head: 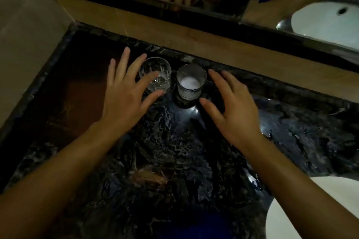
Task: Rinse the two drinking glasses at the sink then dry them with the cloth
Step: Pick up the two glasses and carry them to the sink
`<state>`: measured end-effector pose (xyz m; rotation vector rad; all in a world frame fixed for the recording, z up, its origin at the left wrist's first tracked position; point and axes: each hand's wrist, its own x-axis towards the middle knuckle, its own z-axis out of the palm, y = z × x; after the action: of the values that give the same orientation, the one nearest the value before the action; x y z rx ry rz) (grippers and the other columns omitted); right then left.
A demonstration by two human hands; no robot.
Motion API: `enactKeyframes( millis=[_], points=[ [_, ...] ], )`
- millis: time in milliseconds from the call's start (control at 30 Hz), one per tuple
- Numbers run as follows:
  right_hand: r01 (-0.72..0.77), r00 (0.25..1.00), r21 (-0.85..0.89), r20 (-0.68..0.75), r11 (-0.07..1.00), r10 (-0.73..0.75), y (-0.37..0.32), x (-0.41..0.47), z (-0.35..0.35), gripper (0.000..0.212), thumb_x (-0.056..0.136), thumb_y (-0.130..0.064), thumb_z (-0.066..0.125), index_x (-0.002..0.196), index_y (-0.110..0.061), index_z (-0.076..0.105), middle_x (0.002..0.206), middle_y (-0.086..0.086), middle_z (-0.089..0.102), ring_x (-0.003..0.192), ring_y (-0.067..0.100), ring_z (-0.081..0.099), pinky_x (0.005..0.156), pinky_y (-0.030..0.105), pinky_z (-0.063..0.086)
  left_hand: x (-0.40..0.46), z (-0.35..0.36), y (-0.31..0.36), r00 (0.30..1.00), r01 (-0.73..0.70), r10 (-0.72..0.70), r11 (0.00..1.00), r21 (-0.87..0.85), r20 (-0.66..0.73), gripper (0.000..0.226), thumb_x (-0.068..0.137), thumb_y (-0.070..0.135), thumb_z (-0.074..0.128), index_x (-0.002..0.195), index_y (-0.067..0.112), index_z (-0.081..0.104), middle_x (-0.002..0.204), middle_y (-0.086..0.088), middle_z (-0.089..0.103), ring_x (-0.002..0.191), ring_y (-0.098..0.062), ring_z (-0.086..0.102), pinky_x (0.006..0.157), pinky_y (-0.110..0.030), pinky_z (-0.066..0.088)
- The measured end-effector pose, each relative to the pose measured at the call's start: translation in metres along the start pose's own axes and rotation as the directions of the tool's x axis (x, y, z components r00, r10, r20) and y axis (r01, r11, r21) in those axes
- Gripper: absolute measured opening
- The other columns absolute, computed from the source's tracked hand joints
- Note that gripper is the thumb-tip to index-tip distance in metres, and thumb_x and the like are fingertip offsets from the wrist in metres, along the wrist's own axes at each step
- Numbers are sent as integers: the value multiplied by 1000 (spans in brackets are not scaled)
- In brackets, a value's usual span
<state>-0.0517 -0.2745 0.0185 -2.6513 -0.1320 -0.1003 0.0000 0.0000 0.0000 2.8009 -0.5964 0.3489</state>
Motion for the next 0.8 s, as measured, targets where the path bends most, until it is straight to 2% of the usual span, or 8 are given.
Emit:
enactKeyframes(
  millis=[100, 167, 300, 433, 567, 633, 733, 800],
  points=[
    [37, 998, -41, -40, 998, -39, -1, 11, 11, 58, 101, -54, 52, 153, -29, 44, 132, 7, 62, 115, 29, 59, 83, 41, 54, 4, 3, -1, 1000, -15, 15, 1000, 2, 1, 40, 100, 47, 59, 117, 13, 71, 154, -18, 49, 155, -42, 21, 123, -66, 14],
    [39, 998, -71, -46, 997, -42, -1, 15, 19, 52, 100, -51, 56, 145, -25, 54, 112, 7, 66, 98, 28, 62, 68, 34, 50, 4, 7, 0, 999, -33, 33, 999, 4, -9, 34, 99, 41, 63, 110, 11, 74, 148, -18, 54, 153, -44, 25, 122, -67, 15],
    [50, 997, -63, -52, 997, -54, -1, 21, 27, 42, 99, -44, 62, 135, -22, 64, 100, 6, 66, 86, 26, 64, 59, 32, 49, 3, 13, -9, 997, -49, 49, 999, -9, -66, 20, 99, 30, 67, 104, 13, 77, 133, -14, 64, 146, -44, 37, 118, -64, 24],
    [50, 996, -38, -73, 998, -53, -3, 25, 29, 38, 97, -41, 66, 128, -19, 68, 112, 8, 70, 91, 30, 68, 64, 37, 55, 6, 17, -11, 999, -25, 21, 993, -113, -36, 20, 98, 29, 69, 103, 11, 75, 124, -12, 68, 137, -41, 48, 108, -61, 38],
    [9, 998, 12, -66, 1000, -8, -6, 27, 34, 42, 93, -43, 71, 126, -17, 68, 138, 5, 65, 117, 29, 64, 82, 40, 57, 6, 20, -8, 999, 43, -42, 952, -303, 10, 27, 95, 32, 72, 102, 6, 70, 142, -17, 55, 131, -37, 52, 101, -53, 48],
    [-11, 996, 73, -86, 997, 18, -9, 27, 36, 44, 91, -45, 74, 124, -16, 68, 139, 4, 64, 123, 27, 62, 89, 38, 55, 6, 20, -5, 996, 86, -88, 923, -375, 13, 28, 92, 31, 76, 101, 6, 68, 151, -16, 46, 137, -34, 48, 108, -45, 46],
    [-93, 988, 199, -106, 976, 116, -13, 28, 39, 56, 87, -51, 75, 132, -20, 61, 135, -2, 67, 121, 19, 64, 94, 38, 56, 7, 20, -2, 987, 151, -162, 875, -461, 16, 33, 87, 27, 82, 99, 4, 63, 160, -15, 33, 142, -27, 46, 112, -19, 36],
    [-150, 979, 284, -90, 947, 182, -17, 26, 41, 72, 85, -53, 77, 145, -23, 48, 137, -5, 66, 121, 16, 65, 95, 36, 57, 7, 21, -2, 980, 190, -197, 841, -506, 39, 36, 85, 27, 84, 98, 4, 59, 162, -16, 33, 142, -28, 47, 110, -16, 37]
  ],
)
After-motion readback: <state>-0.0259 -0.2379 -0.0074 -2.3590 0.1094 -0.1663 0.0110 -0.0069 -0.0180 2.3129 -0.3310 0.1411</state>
